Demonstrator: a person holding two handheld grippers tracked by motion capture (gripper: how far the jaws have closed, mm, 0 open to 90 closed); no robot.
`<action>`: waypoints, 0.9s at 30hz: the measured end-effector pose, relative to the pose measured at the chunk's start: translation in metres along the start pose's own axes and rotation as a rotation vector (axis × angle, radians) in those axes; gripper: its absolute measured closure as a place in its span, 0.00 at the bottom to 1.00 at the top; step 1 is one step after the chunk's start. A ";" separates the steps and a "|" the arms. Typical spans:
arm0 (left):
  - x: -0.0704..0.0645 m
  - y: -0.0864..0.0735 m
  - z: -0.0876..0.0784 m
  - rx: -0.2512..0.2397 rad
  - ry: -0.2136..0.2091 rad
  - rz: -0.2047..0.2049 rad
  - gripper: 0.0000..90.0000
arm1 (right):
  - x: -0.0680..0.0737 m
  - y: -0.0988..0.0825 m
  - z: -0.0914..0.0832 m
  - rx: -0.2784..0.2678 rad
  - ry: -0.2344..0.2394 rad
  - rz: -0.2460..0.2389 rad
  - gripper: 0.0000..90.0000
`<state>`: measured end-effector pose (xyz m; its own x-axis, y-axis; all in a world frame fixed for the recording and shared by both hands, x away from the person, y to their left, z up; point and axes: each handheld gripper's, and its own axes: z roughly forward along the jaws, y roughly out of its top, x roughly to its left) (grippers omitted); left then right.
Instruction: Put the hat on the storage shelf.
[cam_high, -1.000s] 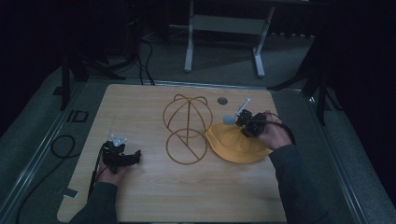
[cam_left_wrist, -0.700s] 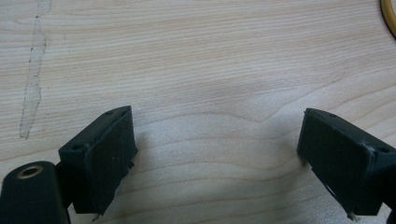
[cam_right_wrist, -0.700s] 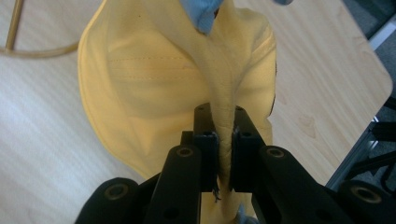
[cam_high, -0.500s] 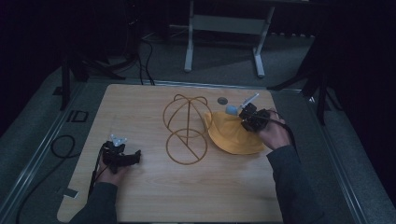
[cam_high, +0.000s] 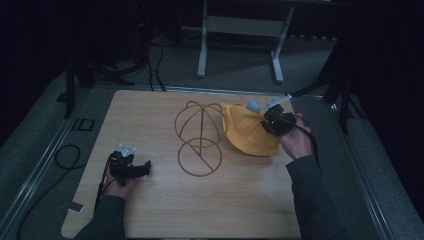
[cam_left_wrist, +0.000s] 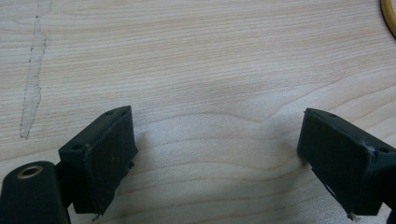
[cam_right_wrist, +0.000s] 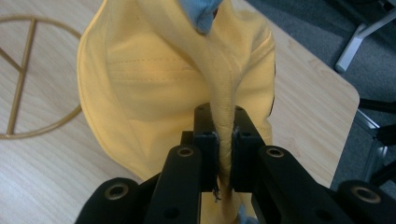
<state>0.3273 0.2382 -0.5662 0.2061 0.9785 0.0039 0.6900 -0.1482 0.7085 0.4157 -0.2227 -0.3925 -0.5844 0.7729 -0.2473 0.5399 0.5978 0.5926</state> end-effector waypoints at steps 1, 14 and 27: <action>0.000 0.000 0.000 0.000 0.000 0.000 0.13 | -0.001 0.000 -0.001 -0.006 -0.001 0.003 0.94; 0.000 0.000 0.000 0.000 0.000 0.000 0.13 | -0.013 0.000 -0.016 -0.051 -0.011 0.024 0.94; 0.000 0.000 0.000 0.003 -0.001 0.001 0.13 | -0.020 0.002 -0.034 -0.127 0.038 0.007 0.94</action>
<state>0.3271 0.2383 -0.5660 0.2072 0.9783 0.0038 0.6917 -0.1492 0.7066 0.4080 -0.2441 -0.3608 -0.6044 0.7671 -0.2152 0.4643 0.5586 0.6873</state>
